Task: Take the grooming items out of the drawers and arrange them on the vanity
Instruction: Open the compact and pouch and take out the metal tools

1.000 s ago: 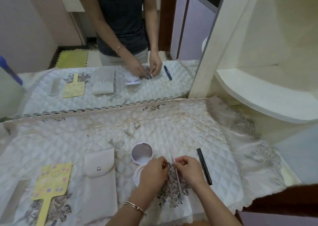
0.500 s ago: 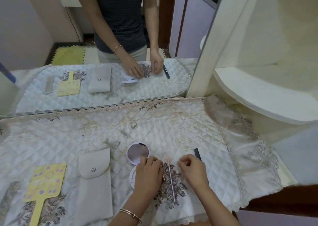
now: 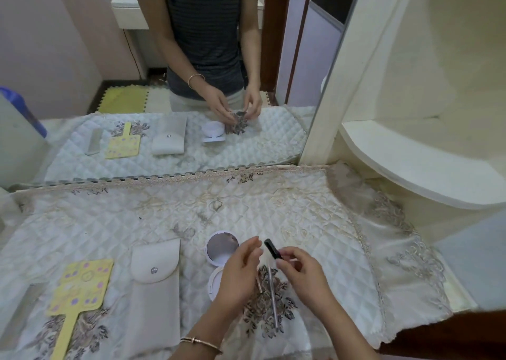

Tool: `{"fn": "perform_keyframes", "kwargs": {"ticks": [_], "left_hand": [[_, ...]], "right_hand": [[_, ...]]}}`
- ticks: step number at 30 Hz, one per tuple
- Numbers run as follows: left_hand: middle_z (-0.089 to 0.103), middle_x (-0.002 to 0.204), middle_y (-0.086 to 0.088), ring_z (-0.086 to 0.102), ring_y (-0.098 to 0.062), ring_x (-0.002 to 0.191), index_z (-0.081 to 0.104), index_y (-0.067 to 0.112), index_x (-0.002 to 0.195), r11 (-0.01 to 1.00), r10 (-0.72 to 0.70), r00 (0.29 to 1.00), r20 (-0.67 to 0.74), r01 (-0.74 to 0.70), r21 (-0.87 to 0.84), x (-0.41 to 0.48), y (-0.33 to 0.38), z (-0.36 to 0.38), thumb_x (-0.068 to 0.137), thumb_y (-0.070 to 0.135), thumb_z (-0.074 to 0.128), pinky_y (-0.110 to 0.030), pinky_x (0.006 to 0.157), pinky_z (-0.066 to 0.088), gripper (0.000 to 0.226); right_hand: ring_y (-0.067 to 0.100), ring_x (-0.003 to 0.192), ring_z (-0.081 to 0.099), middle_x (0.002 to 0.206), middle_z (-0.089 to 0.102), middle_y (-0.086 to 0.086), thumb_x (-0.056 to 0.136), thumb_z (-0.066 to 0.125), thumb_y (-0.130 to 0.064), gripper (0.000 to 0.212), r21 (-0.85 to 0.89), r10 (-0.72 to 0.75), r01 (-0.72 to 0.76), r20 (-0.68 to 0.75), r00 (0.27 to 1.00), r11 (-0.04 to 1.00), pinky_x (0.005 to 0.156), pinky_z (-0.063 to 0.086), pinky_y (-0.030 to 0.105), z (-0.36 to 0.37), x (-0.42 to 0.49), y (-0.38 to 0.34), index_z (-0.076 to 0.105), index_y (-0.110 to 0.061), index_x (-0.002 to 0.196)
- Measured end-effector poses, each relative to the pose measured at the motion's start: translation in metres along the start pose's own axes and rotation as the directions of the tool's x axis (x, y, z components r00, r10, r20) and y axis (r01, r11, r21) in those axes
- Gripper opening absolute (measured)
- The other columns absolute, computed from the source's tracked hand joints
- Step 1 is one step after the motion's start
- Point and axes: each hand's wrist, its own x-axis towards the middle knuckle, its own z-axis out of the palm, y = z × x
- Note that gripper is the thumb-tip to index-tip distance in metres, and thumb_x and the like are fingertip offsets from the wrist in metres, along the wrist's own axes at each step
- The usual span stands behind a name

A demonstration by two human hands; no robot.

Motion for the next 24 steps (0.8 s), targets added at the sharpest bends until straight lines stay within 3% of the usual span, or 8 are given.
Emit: {"fn": "perform_keyframes", "kwargs": {"ticks": [2,7,9,12,14,16,20,24], "left_hand": [[0.063,0.110,0.014,0.059,0.004,0.103,0.056,0.023,0.119,0.997,-0.005,0.999,0.035,0.007,-0.076,-0.002,0.005,-0.002,0.093,0.017,0.049,-0.016,0.090,0.047,0.028],[0.067,0.091,0.012,0.061,0.016,0.077,0.061,0.030,0.099,0.990,-0.018,1.000,0.017,0.020,-0.142,-0.004,0.010,-0.006,0.088,0.012,0.059,-0.001,0.068,0.045,0.021],[0.068,0.089,0.009,0.063,0.012,0.076,0.064,0.027,0.094,0.984,-0.043,0.999,0.010,0.045,-0.172,-0.001,0.011,-0.005,0.085,0.011,0.062,-0.003,0.067,0.047,0.019],[0.071,0.094,-0.001,0.066,-0.008,0.089,0.068,0.022,0.092,0.948,-0.118,0.993,0.008,0.115,-0.295,0.002,0.019,0.003,0.082,0.011,0.066,-0.022,0.084,0.051,0.015],[0.070,0.091,-0.003,0.064,-0.017,0.089,0.067,0.017,0.092,0.883,-0.170,0.984,-0.057,0.126,-0.451,0.011,0.031,0.003,0.082,0.010,0.066,-0.032,0.089,0.049,0.012],[0.066,0.085,-0.002,0.060,-0.014,0.079,0.063,0.010,0.099,0.870,-0.164,0.971,-0.175,0.059,-0.489,0.029,0.049,-0.008,0.083,0.006,0.063,-0.026,0.082,0.048,0.016],[0.063,0.072,-0.003,0.058,-0.015,0.069,0.061,0.011,0.100,0.973,-0.040,0.994,-0.097,0.017,-0.228,0.049,0.065,-0.015,0.082,0.006,0.065,-0.026,0.071,0.048,0.019],[0.064,0.073,0.008,0.058,-0.004,0.064,0.062,0.026,0.084,0.963,-0.074,0.991,0.109,0.042,0.264,0.028,0.022,0.033,0.079,0.016,0.068,-0.012,0.058,0.046,0.013]], "right_hand": [[0.004,0.059,0.054,0.072,0.061,-0.005,0.085,0.063,-0.015,0.011,0.080,0.019,-0.026,0.086,0.996,0.996,0.053,0.041,0.013,0.000,-0.004,-0.009,0.066,-0.025,0.087],[0.011,0.076,0.069,0.081,0.072,0.002,0.083,0.064,-0.011,0.015,0.138,0.044,-0.066,0.158,0.986,0.988,0.072,0.055,0.022,-0.004,-0.014,-0.016,0.069,-0.024,0.086],[0.006,0.068,0.067,0.076,0.071,0.000,0.084,0.064,-0.013,0.012,0.107,0.047,-0.063,0.145,0.988,0.992,0.064,0.052,0.018,-0.004,-0.017,-0.016,0.070,-0.023,0.086],[-0.004,0.053,0.059,0.066,0.067,-0.005,0.084,0.063,-0.014,0.010,0.079,0.023,-0.029,0.082,0.996,0.996,0.048,0.042,0.009,-0.010,-0.015,-0.017,0.069,-0.023,0.084],[-0.002,0.053,0.056,0.063,0.063,-0.008,0.084,0.064,-0.015,0.013,0.003,0.029,-0.029,0.043,0.999,1.000,0.048,0.040,0.007,-0.018,-0.017,-0.011,0.066,-0.026,0.077],[0.004,0.060,0.058,0.067,0.067,-0.005,0.082,0.066,-0.016,0.015,-0.018,0.106,-0.107,-0.027,0.994,0.994,0.055,0.043,0.010,-0.029,-0.025,0.006,0.065,-0.026,0.072],[0.014,0.072,0.066,0.071,0.071,-0.004,0.079,0.070,-0.016,0.021,0.100,0.230,-0.211,-0.249,0.941,0.972,0.060,0.045,0.021,-0.058,-0.033,0.034,0.063,-0.030,0.065],[0.006,0.070,0.064,0.072,0.070,-0.009,0.080,0.068,-0.014,0.022,0.096,0.230,-0.215,-0.187,0.955,0.972,0.060,0.046,0.019,-0.060,-0.016,0.029,0.065,-0.029,0.065]]}}
